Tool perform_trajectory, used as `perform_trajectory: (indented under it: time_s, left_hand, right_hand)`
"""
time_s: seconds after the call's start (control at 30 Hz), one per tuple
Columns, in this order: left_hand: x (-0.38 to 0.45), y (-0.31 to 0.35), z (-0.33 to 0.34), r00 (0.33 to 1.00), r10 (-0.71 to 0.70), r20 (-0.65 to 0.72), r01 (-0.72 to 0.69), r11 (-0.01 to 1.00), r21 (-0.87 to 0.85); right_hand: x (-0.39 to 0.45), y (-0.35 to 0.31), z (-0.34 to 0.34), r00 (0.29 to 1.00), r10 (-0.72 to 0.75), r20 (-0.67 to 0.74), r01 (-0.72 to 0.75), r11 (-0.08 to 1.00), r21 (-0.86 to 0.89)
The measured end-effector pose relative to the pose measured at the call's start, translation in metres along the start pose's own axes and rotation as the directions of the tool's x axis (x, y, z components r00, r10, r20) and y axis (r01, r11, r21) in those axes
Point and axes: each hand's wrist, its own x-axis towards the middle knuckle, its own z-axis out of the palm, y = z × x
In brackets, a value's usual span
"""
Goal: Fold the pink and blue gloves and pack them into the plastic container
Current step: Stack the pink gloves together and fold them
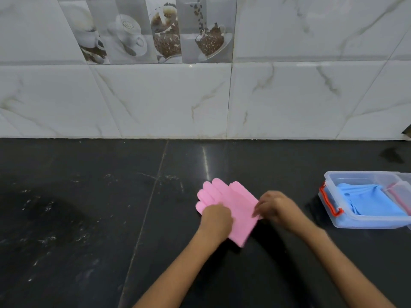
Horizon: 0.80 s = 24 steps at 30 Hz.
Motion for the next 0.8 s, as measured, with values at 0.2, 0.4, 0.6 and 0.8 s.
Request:
perform_trajectory:
  time_s: [0.2,0.4,0.6,0.8]
  left_hand:
    - [-0.01,0.061,-0.008,0.998,0.024,0.05,-0.004,0.933,-0.36]
    - [0.007,0.05,0.0,0.958,-0.011,-0.286,-0.082,0.946,-0.314]
    - [0.031,0.042,0.03,0.953,0.095,-0.287,-0.133,0.984,-0.117]
    - [0.03,0.035,0.044,0.907,0.15,-0.393,-0.173,0.985,-0.025]
  right_hand:
    - [-0.02,0.035,-0.026,0.943,0.318,0.097,-0.309,0.946,-0.099]
    - [-0.033,0.0,0.039,0.829,0.507,-0.236,-0.451,0.855,0.256]
    - [-0.017,-0.016,0.069,0.793,0.601,-0.096,-0.6,0.799,0.042]
    - [-0.011,-0.022,0.082,0.805,0.585,-0.096,-0.593,0.789,-0.161]
